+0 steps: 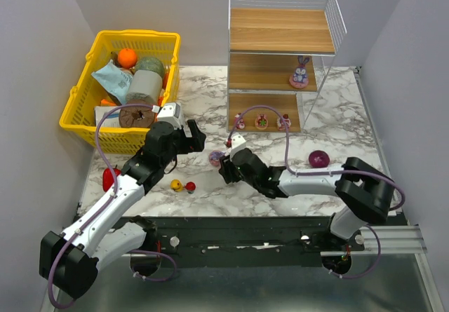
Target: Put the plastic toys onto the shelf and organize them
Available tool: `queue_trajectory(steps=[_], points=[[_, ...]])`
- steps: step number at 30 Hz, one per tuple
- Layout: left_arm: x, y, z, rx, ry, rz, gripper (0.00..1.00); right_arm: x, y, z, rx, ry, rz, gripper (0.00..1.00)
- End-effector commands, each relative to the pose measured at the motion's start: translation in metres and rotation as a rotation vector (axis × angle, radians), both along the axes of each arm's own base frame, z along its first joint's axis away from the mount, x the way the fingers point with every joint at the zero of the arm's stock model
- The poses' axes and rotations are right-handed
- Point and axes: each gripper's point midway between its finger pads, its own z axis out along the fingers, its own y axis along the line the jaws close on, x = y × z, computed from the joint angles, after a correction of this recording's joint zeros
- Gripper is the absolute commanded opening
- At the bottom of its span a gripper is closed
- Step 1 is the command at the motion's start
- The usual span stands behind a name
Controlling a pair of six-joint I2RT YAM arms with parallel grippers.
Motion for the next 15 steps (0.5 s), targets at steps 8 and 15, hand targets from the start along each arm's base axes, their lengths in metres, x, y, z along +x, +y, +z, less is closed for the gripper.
queue_trajectory(steps=[8,15], points=[[0.0,0.009,0.008,0.004,-0.024,0.026,0.99,0.033,-0.054,0.14,-0.033,-0.102,-0.281,0.32],[0.0,0.011,0.006,0.007,-0.021,0.034,0.99,0.086,-0.117,0.216,0.05,-0.088,-0.474,0.33]])
